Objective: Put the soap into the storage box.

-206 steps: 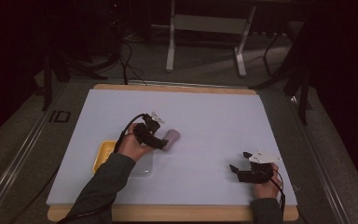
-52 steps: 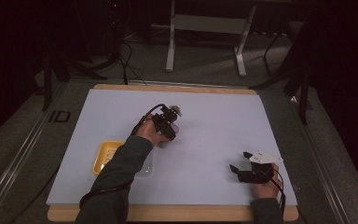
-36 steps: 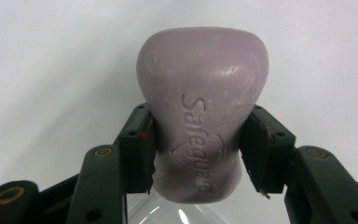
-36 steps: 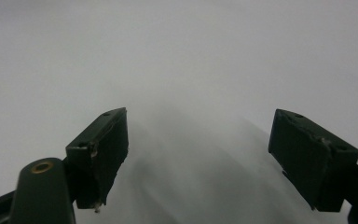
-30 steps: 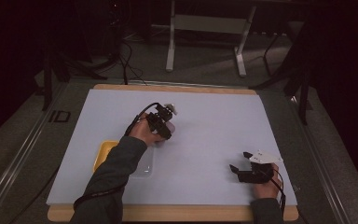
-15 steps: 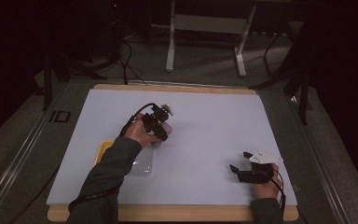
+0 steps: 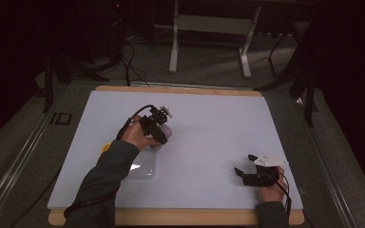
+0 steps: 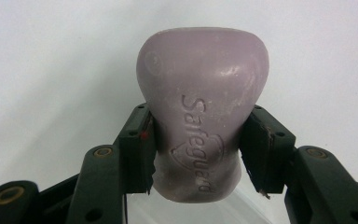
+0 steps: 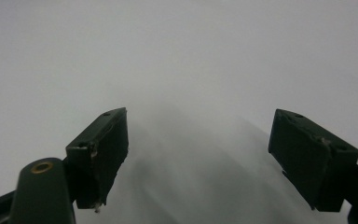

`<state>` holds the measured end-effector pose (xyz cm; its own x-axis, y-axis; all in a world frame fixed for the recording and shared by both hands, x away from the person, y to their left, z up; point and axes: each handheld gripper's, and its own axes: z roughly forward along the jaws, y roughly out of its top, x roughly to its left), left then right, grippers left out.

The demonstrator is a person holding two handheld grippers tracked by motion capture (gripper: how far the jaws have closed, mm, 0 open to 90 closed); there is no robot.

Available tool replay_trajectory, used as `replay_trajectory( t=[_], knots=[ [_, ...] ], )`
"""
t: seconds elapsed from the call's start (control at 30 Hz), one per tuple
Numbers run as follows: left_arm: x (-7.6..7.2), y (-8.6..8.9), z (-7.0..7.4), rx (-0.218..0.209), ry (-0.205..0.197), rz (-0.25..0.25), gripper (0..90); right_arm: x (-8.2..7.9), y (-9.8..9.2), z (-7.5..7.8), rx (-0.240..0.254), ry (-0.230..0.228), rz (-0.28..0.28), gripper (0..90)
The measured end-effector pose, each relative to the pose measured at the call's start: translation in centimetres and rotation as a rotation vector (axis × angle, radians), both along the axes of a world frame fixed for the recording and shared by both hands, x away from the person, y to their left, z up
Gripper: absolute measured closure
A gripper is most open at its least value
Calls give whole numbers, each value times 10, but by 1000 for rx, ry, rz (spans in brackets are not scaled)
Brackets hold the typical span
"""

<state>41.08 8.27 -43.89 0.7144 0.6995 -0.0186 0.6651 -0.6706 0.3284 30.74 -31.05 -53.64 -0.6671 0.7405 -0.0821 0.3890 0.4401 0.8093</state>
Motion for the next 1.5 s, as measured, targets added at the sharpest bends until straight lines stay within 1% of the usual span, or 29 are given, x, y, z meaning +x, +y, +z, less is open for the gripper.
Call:
replay_trajectory(
  t=[0.13,0.33,0.5,0.6,0.9,1.07,1.37,1.5],
  knots=[
    [-2,5,2,3,-4,0,498,0,0,0,0,1,0,195],
    [-6,12,6,-17,-13,9,498,0,0,0,0,1,-1,195],
    [-9,17,10,-21,-18,13,498,0,0,0,1,0,-1,195],
    [-10,19,10,-15,-20,16,498,0,0,0,1,0,-1,195],
    [-13,26,12,-16,-24,25,498,0,0,0,2,0,-2,195],
    [-17,30,12,-18,-32,30,498,0,0,0,0,-1,-1,195],
    [-22,37,12,-26,-32,41,498,0,0,0,-1,-2,-1,196],
    [-25,41,13,-30,-41,43,498,0,0,0,-2,-2,-2,195]
  ],
)
